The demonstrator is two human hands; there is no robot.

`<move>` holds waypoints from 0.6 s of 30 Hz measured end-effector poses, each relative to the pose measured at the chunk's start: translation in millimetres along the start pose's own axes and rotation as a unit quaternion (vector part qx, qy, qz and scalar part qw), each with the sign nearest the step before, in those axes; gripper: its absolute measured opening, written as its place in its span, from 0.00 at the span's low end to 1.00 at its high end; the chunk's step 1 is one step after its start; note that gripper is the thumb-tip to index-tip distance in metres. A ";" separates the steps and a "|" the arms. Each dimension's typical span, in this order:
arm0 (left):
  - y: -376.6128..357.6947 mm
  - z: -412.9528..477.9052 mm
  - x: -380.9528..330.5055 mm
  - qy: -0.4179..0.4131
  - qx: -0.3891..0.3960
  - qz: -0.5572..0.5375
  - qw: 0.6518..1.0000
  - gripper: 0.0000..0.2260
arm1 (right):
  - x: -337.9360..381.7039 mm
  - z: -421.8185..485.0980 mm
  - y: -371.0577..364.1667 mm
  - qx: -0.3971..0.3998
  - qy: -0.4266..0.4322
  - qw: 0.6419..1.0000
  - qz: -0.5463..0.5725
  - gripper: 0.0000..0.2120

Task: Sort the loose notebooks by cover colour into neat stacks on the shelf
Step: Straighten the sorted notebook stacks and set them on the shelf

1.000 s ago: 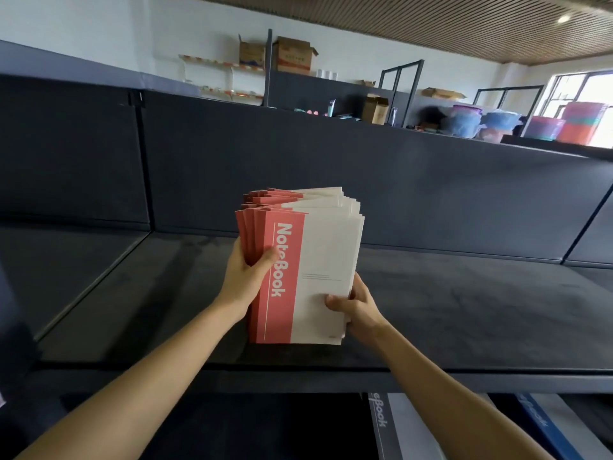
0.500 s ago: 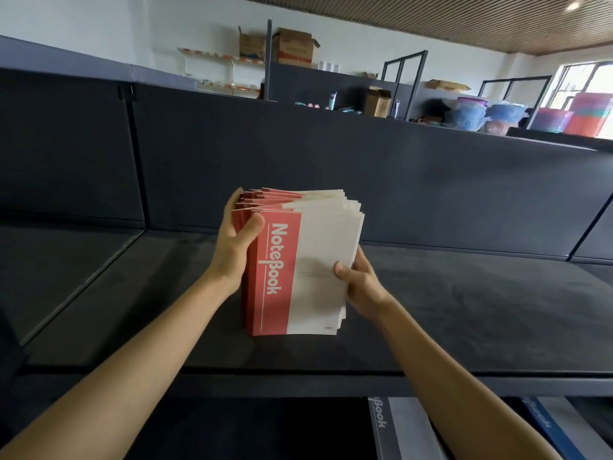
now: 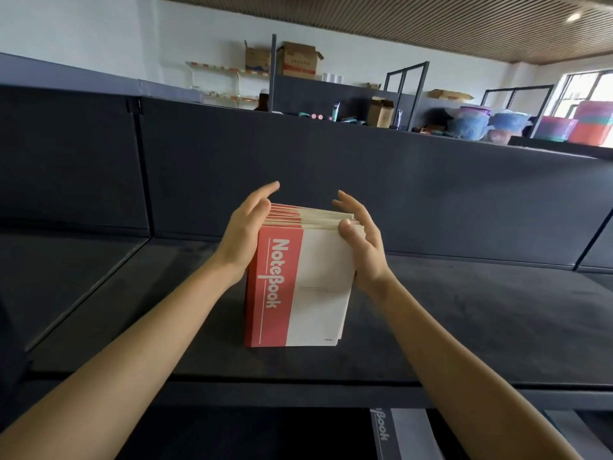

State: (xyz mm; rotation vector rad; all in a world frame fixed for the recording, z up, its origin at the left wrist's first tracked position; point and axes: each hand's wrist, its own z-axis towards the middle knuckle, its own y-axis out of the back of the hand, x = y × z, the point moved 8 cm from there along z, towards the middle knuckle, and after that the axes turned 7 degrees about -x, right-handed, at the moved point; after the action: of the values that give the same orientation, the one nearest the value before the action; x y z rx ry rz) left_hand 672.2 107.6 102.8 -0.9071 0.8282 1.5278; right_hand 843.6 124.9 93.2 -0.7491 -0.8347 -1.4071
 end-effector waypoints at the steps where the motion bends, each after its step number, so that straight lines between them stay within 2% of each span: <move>1: 3.3 1.9 0.5 -0.007 -0.002 0.027 1.000 0.17 | 5.0 2.4 4.1 -0.008 0.024 0.999 -0.036 0.21; 4: 8.6 3.8 1.1 -0.026 -0.006 0.121 0.992 0.23 | 20.9 7.8 10.4 -0.012 0.087 0.989 -0.117 0.16; 8: 8.9 4.7 -0.3 -0.031 -0.017 0.130 0.991 0.27 | 25.3 5.0 7.1 -0.015 0.134 0.974 -0.185 0.25; 13: 9.0 5.4 5.7 -0.017 -0.022 0.126 0.992 0.30 | 30.9 5.5 13.9 -0.019 0.113 0.968 -0.225 0.21; 16: 11.3 8.1 7.9 -0.001 -0.016 0.145 0.989 0.33 | 34.2 7.9 16.7 -0.019 0.098 0.970 -0.224 0.22; 18: 10.4 6.5 9.3 0.010 -0.013 0.113 0.993 0.32 | 34.9 5.8 16.1 -0.022 0.085 0.973 -0.213 0.23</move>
State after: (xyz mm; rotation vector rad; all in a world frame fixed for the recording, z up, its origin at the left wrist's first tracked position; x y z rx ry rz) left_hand 660.5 116.1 97.8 -0.8716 0.9530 1.7310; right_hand 858.8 112.0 126.6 -0.4874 -0.8627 -1.8490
